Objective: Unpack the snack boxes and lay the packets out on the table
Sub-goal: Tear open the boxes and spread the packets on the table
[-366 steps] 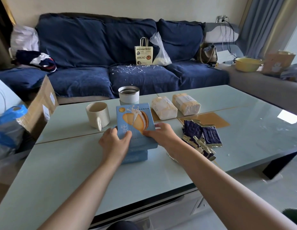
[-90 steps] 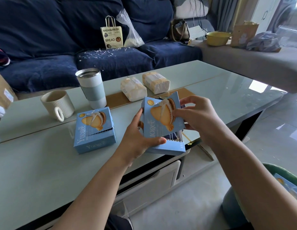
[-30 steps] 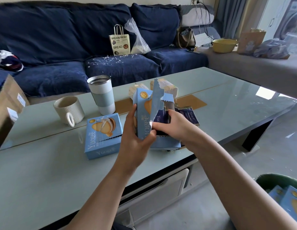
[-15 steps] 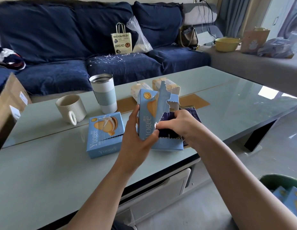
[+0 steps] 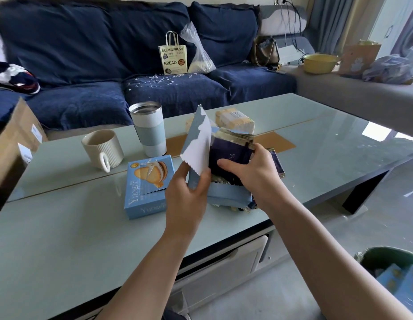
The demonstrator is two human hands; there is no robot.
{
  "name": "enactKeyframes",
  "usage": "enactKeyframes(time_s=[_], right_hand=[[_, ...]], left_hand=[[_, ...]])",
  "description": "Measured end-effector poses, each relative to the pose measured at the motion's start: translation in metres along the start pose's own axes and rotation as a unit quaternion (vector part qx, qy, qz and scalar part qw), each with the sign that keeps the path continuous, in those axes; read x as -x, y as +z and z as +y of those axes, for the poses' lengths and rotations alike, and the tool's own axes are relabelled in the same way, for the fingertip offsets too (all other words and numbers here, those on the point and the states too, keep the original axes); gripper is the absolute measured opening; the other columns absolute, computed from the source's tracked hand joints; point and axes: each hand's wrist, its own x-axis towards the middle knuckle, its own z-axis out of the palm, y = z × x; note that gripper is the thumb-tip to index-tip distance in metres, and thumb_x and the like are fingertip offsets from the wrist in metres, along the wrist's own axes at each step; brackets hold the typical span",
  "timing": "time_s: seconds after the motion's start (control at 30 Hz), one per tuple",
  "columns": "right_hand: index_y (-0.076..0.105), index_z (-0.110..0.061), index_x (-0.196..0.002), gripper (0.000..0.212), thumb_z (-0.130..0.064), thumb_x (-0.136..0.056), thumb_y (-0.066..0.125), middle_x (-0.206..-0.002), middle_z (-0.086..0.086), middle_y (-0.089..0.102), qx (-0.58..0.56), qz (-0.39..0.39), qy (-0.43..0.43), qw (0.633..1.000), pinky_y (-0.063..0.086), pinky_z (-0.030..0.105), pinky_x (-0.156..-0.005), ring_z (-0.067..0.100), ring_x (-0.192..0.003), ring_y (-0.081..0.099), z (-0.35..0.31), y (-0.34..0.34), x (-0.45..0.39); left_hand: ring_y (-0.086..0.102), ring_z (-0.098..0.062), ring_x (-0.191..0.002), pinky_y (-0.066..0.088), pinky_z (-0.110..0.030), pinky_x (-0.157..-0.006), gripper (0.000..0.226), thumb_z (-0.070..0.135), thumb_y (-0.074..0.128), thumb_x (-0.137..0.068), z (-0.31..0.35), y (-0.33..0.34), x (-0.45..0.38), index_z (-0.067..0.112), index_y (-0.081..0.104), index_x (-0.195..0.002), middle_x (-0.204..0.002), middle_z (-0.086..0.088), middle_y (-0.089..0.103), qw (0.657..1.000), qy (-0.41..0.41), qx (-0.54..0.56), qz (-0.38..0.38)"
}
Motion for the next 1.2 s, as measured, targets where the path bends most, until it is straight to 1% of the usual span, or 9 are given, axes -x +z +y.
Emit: enactKeyframes(time_s=[0.13,0.33,0.43,0.53,0.6,0.77,0.93,1.07,1.2], right_hand=[[0.060,-0.017,-0.108,0.048,-0.022,-0.069,0.086,-0.100,-0.004,0.069,-0.002,0.041,-0.022,0.999,0.050,0.028,-0.080,0.015,-0.094,0.066,-0.002,0.000,-0.002],[0.051,-0.020,-0.111,0.051,-0.023,-0.071,0.083,-0.101,-0.009,0.067,-0.082,0.022,-0.037,0.996,0.052,0.033,-0.087,0.009,-0.096,0.065,-0.003,0.006,-0.002],[0.056,-0.012,-0.119,0.055,-0.018,-0.071,0.081,-0.108,0.009,0.073,-0.266,0.008,0.025,0.963,0.057,0.053,-0.087,0.027,-0.098,0.071,-0.007,0.005,-0.010],[0.060,-0.007,-0.120,0.037,-0.004,-0.084,0.072,-0.103,0.014,0.074,-0.348,-0.017,0.140,0.927,0.056,0.056,-0.084,0.030,-0.090,0.073,-0.012,0.000,-0.025],[0.060,-0.006,-0.121,0.037,-0.002,-0.085,0.070,-0.101,0.015,0.074,-0.317,-0.032,0.180,0.931,0.056,0.056,-0.082,0.031,-0.089,0.072,-0.013,0.002,-0.037],[0.057,-0.002,-0.118,0.042,0.004,-0.079,0.073,-0.103,0.019,0.071,-0.195,-0.078,0.228,0.951,0.057,0.055,-0.080,0.034,-0.088,0.072,-0.008,0.032,-0.064],[0.062,-0.004,-0.108,0.064,-0.015,-0.049,0.085,-0.098,0.017,0.072,0.009,-0.155,0.183,0.971,0.059,0.058,-0.073,0.033,-0.085,0.072,0.008,0.065,-0.092],[0.060,-0.003,-0.100,0.049,-0.017,-0.061,0.085,-0.103,0.019,0.068,0.111,-0.158,0.166,0.967,0.060,0.046,-0.076,0.033,-0.093,0.069,0.005,0.085,-0.098],[0.057,-0.002,-0.105,0.050,-0.034,-0.074,0.080,-0.087,0.008,0.059,0.292,-0.147,0.061,0.943,0.045,0.029,-0.059,0.024,-0.083,0.058,-0.008,0.083,-0.092]], left_hand=[[0.058,0.013,-0.087,0.038,-0.001,-0.067,0.028,0.031,0.061,-0.093,-0.003,-0.008,-0.010,0.028,0.063,-0.121,-0.095,0.022,0.066,1.000,-0.005,-0.007,0.024],[0.062,0.002,-0.097,0.046,-0.010,-0.078,0.039,0.038,0.063,-0.091,-0.011,-0.013,-0.016,0.031,0.059,-0.129,-0.112,0.013,0.069,0.999,-0.029,0.013,0.020],[0.060,-0.012,-0.112,0.051,-0.032,-0.094,0.047,0.037,0.063,-0.090,-0.016,-0.017,-0.023,0.027,0.055,-0.135,-0.124,0.007,0.065,0.997,-0.039,0.012,0.068],[0.058,-0.016,-0.115,0.047,-0.028,-0.095,0.048,0.035,0.063,-0.091,-0.014,-0.026,-0.030,0.023,0.054,-0.136,-0.127,0.003,0.063,0.989,-0.031,-0.005,0.144],[0.059,-0.016,-0.114,0.044,-0.024,-0.093,0.048,0.032,0.064,-0.090,-0.014,-0.032,-0.034,0.020,0.054,-0.136,-0.125,0.003,0.065,0.982,-0.027,-0.011,0.189],[0.056,-0.016,-0.121,0.044,-0.037,-0.105,0.060,0.042,0.063,-0.083,-0.020,-0.042,-0.040,0.019,0.052,-0.137,-0.132,0.003,0.061,0.973,-0.037,-0.003,0.228],[0.056,-0.016,-0.120,0.043,-0.032,-0.102,0.051,0.030,0.066,-0.089,-0.024,-0.048,-0.043,0.018,0.053,-0.137,-0.130,0.003,0.062,0.972,-0.049,-0.023,0.229],[0.057,-0.014,-0.112,0.040,-0.021,-0.091,0.049,0.030,0.067,-0.089,-0.027,-0.052,-0.044,0.017,0.055,-0.134,-0.123,0.004,0.064,0.973,-0.051,-0.037,0.224],[0.053,-0.007,-0.096,0.036,-0.018,-0.082,0.042,0.029,0.066,-0.089,-0.028,-0.054,-0.044,0.020,0.058,-0.129,-0.105,0.013,0.059,0.973,-0.055,-0.040,0.220]])
